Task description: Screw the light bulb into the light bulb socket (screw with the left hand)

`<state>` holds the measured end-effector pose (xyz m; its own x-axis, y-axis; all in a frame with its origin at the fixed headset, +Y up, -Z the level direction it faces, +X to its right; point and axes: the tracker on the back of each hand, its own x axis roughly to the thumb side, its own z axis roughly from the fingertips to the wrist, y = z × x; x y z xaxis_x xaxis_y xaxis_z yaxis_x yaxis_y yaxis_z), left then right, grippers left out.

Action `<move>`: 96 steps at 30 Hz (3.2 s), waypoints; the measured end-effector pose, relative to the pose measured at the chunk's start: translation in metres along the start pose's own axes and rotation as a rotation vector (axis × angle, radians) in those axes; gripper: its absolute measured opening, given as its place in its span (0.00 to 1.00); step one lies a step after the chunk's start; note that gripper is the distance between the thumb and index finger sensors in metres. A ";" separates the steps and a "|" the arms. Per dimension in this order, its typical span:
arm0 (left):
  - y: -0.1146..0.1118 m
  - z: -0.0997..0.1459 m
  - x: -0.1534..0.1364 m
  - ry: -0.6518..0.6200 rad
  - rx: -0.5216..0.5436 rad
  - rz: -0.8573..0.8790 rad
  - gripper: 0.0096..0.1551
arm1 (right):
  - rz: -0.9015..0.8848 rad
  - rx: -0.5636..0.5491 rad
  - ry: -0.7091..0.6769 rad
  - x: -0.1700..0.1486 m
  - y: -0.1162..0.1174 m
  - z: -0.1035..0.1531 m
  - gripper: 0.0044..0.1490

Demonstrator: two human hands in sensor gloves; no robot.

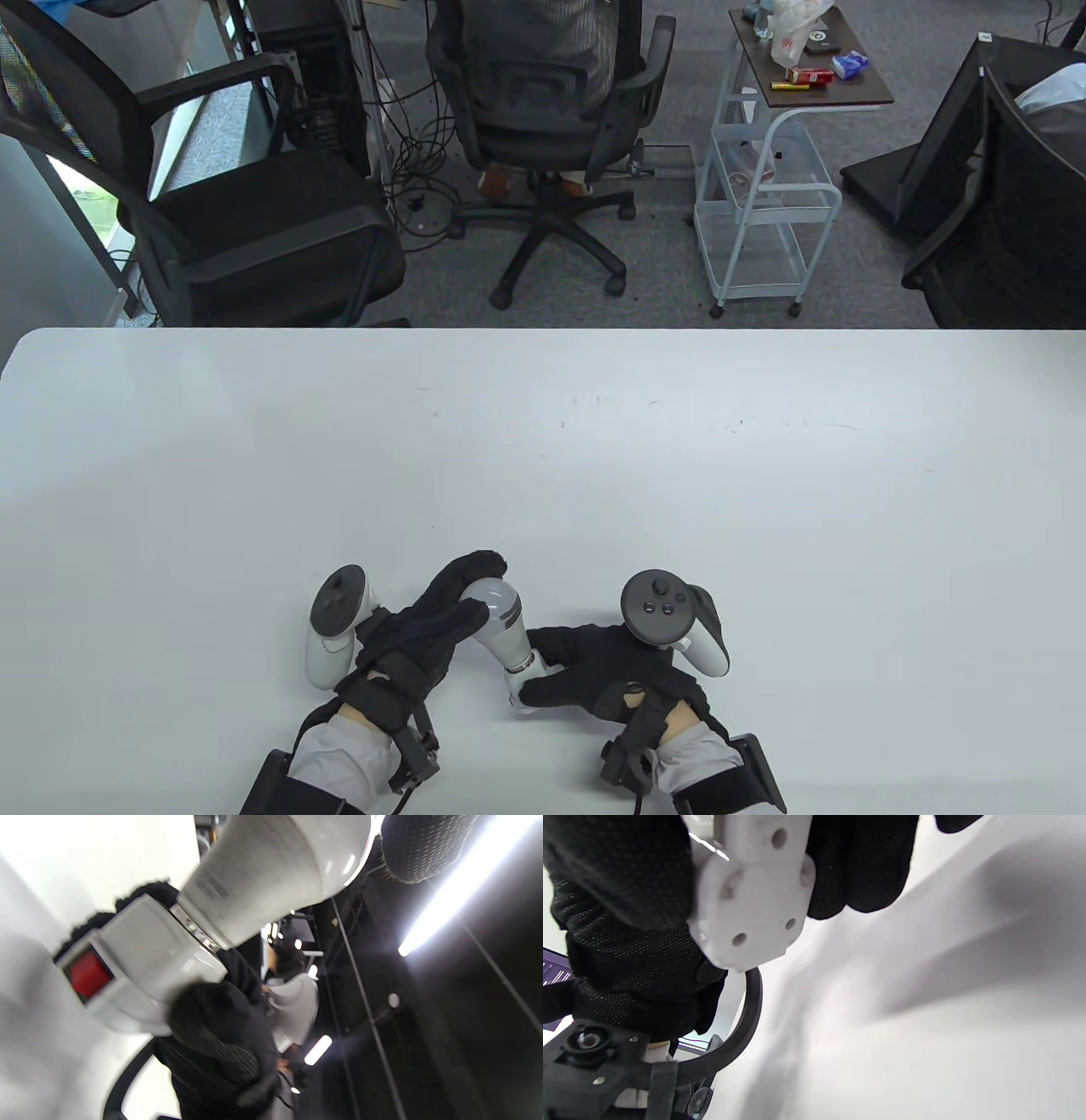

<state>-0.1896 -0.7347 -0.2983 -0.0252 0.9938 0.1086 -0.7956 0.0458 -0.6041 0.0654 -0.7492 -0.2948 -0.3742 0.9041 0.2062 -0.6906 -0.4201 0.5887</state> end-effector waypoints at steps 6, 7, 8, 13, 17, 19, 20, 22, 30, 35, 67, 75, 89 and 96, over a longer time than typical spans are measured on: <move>0.003 0.000 -0.001 -0.069 -0.007 0.095 0.43 | -0.026 0.006 -0.001 -0.002 -0.001 0.000 0.40; 0.003 0.000 -0.002 -0.076 -0.024 0.132 0.43 | -0.036 0.014 -0.006 -0.002 -0.001 0.000 0.40; 0.003 0.000 -0.003 -0.080 -0.028 0.142 0.42 | -0.041 0.017 -0.006 -0.003 -0.001 0.000 0.40; -0.001 -0.001 -0.003 -0.067 -0.026 0.119 0.40 | -0.044 0.015 0.006 -0.003 0.000 -0.001 0.40; -0.003 0.000 -0.001 -0.017 0.011 0.031 0.45 | -0.028 0.010 0.008 -0.002 0.001 0.000 0.40; -0.002 0.000 0.001 -0.008 0.036 -0.014 0.42 | -0.021 0.013 0.008 -0.001 0.001 0.000 0.40; -0.001 0.000 0.001 -0.013 0.032 -0.008 0.41 | -0.016 0.015 0.010 -0.002 0.001 0.000 0.40; 0.000 0.000 0.000 -0.039 0.016 0.035 0.39 | -0.023 0.017 0.010 -0.002 0.001 -0.001 0.40; 0.002 -0.001 -0.003 -0.084 -0.043 0.174 0.41 | -0.085 0.044 -0.012 -0.004 0.002 -0.002 0.40; 0.001 -0.001 -0.005 -0.069 -0.047 0.162 0.40 | -0.066 0.020 0.002 -0.004 0.001 -0.001 0.40; 0.000 -0.004 0.002 -0.164 -0.113 0.234 0.43 | -0.037 -0.037 -0.128 0.013 0.002 0.002 0.40; -0.006 -0.004 0.003 -0.107 -0.168 0.164 0.42 | 0.022 0.077 -0.011 0.009 0.008 0.000 0.41; 0.020 0.046 0.077 -0.051 0.114 -0.744 0.41 | 0.104 -0.159 0.070 0.007 -0.003 0.007 0.40; 0.060 0.085 0.053 0.364 0.323 -1.375 0.42 | 0.076 -0.205 0.150 -0.004 -0.008 -0.001 0.41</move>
<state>-0.2899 -0.6877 -0.2620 0.9648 0.1576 0.2106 -0.1643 0.9863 0.0150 0.0718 -0.7500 -0.3010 -0.5070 0.8540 0.1168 -0.7622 -0.5074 0.4019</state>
